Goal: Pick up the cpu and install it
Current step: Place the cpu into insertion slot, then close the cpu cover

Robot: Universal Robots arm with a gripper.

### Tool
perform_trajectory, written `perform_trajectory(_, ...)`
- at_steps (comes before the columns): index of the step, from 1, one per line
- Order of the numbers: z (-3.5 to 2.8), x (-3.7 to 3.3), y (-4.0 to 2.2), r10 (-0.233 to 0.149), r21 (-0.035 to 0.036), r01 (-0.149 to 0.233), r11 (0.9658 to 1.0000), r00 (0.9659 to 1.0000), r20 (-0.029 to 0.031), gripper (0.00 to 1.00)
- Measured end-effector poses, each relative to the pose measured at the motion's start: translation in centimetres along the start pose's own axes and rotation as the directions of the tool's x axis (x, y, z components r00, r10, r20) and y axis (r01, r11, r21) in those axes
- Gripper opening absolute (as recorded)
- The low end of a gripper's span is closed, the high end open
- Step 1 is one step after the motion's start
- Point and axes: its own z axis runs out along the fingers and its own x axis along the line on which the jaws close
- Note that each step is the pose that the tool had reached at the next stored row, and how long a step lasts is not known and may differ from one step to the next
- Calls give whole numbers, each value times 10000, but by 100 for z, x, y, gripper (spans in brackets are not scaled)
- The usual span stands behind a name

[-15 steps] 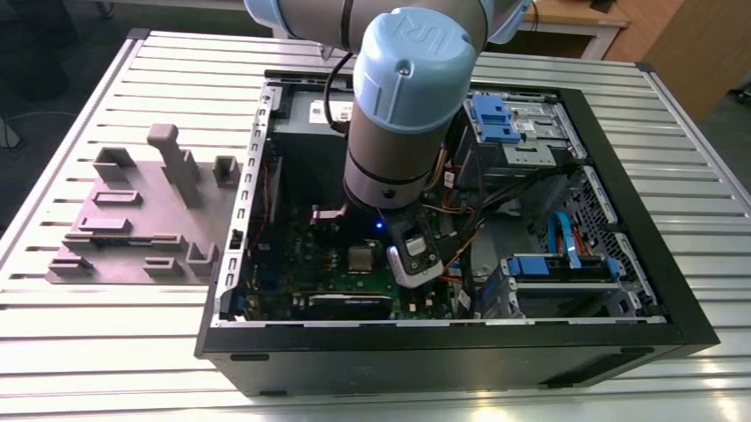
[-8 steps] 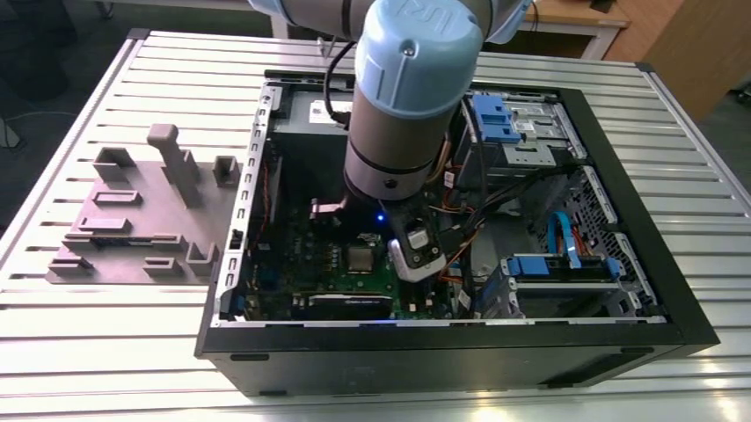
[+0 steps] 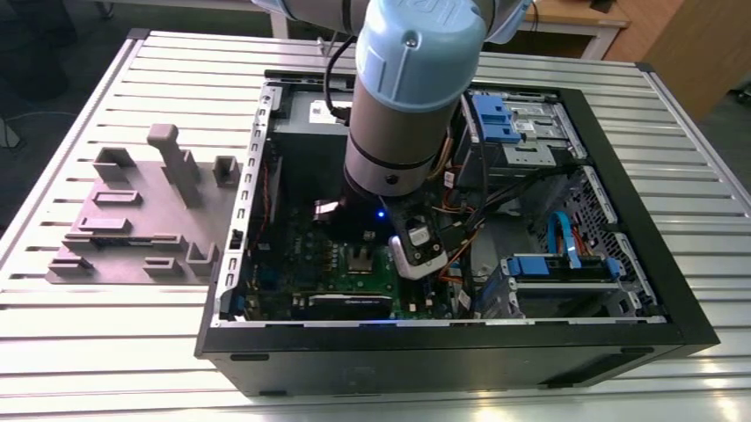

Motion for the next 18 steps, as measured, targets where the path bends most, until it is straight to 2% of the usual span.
perform_trajectory(2, 0, 0, 0, 0, 1, 0, 10000, 10000, -1, 17)
perform_trajectory(3, 0, 0, 0, 0, 0, 0, 10000, 10000, -1, 17)
perform_trajectory(4, 0, 0, 0, 0, 0, 0, 10000, 10000, -2, 11)
perform_trajectory(18, -1, 0, 0, 1, 2, -1, 10000, 10000, -16, 11)
